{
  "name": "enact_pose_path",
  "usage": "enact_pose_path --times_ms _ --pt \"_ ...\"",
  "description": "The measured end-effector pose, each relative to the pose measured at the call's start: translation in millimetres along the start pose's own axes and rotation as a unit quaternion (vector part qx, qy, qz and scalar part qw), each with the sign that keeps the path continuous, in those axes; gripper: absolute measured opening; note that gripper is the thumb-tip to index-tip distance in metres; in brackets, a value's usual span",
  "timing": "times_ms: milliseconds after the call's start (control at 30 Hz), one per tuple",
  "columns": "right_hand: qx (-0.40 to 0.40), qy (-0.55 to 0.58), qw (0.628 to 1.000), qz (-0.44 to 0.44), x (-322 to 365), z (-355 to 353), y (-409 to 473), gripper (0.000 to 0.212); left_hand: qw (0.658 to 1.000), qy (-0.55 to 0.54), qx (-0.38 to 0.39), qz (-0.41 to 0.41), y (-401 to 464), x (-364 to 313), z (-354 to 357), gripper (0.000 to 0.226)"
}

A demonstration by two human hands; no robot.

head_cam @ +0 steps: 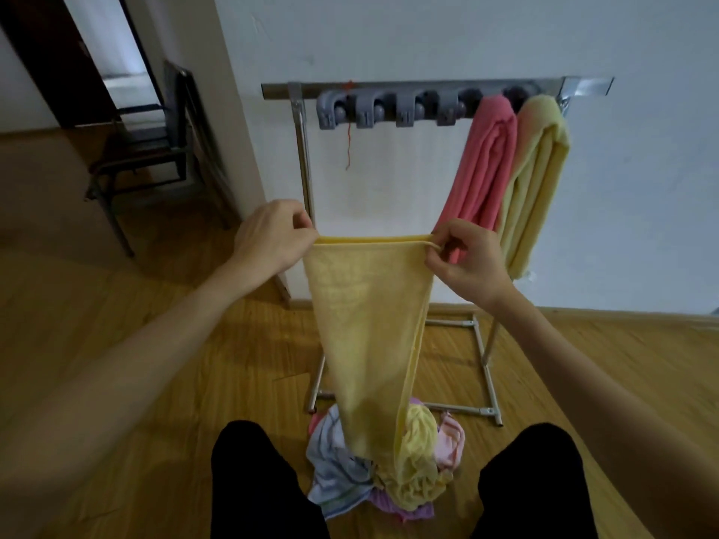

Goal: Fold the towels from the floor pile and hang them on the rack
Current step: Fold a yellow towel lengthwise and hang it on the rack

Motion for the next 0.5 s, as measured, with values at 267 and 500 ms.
enact_pose_path --times_ms 267,500 --pt "-0.058 0.009 0.995 0.083 -5 -17 10 0.014 0.988 -0.070 0.127 0.047 -4 -34 8 0.021" --pt "-0.073 0.013 0.994 0.078 -7 -18 5 0.015 0.961 -0.119 0.239 0.065 -12 -44 14 0.021"
Point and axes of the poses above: each hand's wrist, its own y-axis towards the middle knuckle, its own z-axis out of the palm, x = y × z, the point moved 1 cm from there along y, towards the middle knuckle, and after that the axes turned 9 degrees about -z, right-handed, at the moved point
